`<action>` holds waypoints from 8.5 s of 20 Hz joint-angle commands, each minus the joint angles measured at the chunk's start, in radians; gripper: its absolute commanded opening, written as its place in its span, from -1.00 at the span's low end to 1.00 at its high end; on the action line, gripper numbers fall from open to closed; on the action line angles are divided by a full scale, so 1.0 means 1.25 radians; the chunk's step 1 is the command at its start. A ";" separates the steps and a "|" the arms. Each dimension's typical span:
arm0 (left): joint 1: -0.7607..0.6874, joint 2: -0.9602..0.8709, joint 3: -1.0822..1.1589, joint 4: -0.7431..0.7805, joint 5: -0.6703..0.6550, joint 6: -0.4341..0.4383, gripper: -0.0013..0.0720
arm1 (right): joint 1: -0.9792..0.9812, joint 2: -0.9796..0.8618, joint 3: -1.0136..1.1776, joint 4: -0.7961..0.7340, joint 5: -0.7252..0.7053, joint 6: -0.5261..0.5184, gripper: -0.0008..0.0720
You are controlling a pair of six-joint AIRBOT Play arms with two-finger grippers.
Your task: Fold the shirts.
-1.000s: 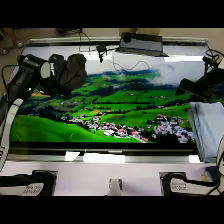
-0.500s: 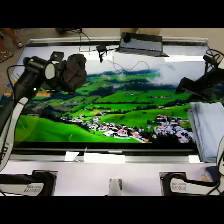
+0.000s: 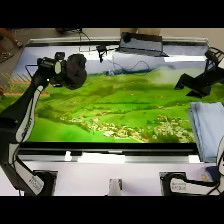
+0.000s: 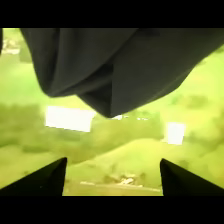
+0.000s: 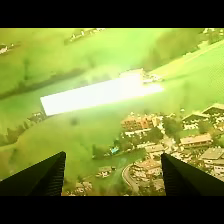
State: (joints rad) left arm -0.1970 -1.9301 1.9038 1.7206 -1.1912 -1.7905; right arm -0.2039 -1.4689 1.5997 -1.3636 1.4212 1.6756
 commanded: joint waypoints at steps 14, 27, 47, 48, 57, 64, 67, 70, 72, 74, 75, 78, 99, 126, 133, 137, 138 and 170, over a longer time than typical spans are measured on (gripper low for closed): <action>0.033 -0.117 0.096 -0.094 0.092 -0.028 -0.86 | 0.001 0.000 0.001 0.108 -0.017 -0.006 0.76; -0.262 0.491 0.060 -0.094 0.042 0.054 -0.86 | 0.001 0.284 0.001 0.069 -0.033 -0.092 0.70; -0.239 0.321 -0.173 -0.220 -0.308 0.100 0.88 | 0.001 0.243 -0.187 0.064 0.078 -0.117 0.70; -0.243 0.356 -0.263 -0.238 -0.263 0.098 0.88 | 0.001 0.231 -0.222 0.065 0.075 -0.117 0.70; -0.414 0.403 -0.729 -0.497 0.135 0.058 0.88 | 0.002 0.181 -0.440 0.152 -0.034 -0.169 0.88; -0.455 0.359 -0.728 -0.497 0.222 0.055 0.17 | 0.002 0.122 -0.489 0.213 -0.052 -0.213 0.88; -0.454 0.361 -0.722 -0.497 0.229 0.056 -0.86 | 0.008 0.103 -0.529 0.237 -0.109 -0.193 0.64; -0.454 0.377 -0.690 -0.492 0.194 0.085 -0.86 | 0.069 0.081 -0.558 0.248 -0.172 -0.195 0.65; -0.454 0.391 -0.666 -0.475 0.180 0.085 -0.86 | 0.109 0.056 -0.558 0.246 -0.233 -0.171 0.68; -0.454 0.402 -0.647 -0.472 0.170 0.085 -0.86 | 0.123 0.027 -0.558 0.288 -0.281 -0.140 0.66; -0.454 0.408 -0.641 -0.473 0.169 0.085 -0.86 | 0.123 0.015 -0.558 0.318 -0.294 -0.140 0.61; -0.453 0.427 -0.626 -0.433 0.161 0.085 -0.86 | 0.121 0.007 -0.555 0.337 -0.295 -0.148 -0.92; -0.300 0.839 0.100 -0.179 0.421 0.097 -0.86 | 0.122 0.747 0.013 0.079 -0.414 -0.137 -0.91; -0.099 0.056 0.068 -0.404 -0.337 0.114 0.71 | 0.122 0.164 -0.322 0.204 -0.045 -0.061 -0.91; -0.169 0.426 -0.534 -0.488 -0.145 0.077 0.73 | 0.122 0.164 -0.322 0.204 -0.026 -0.109 -0.91; -0.202 0.626 -0.960 -0.700 0.057 -0.015 0.72 | 0.122 0.164 -0.323 0.205 -0.050 -0.117 -0.91; -0.219 0.647 -1.020 -0.716 0.096 -0.038 0.72 | 0.122 0.164 -0.323 0.205 -0.056 -0.117 -0.91; 0.010 0.990 -0.423 -0.825 0.466 0.373 -0.86 | 0.122 0.383 0.261 0.179 -0.385 -0.141 -0.91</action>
State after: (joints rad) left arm -0.3313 -0.8284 1.1080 0.6411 -0.5877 -1.4212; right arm -0.0521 -1.0767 1.6993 -1.1072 1.1667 1.5009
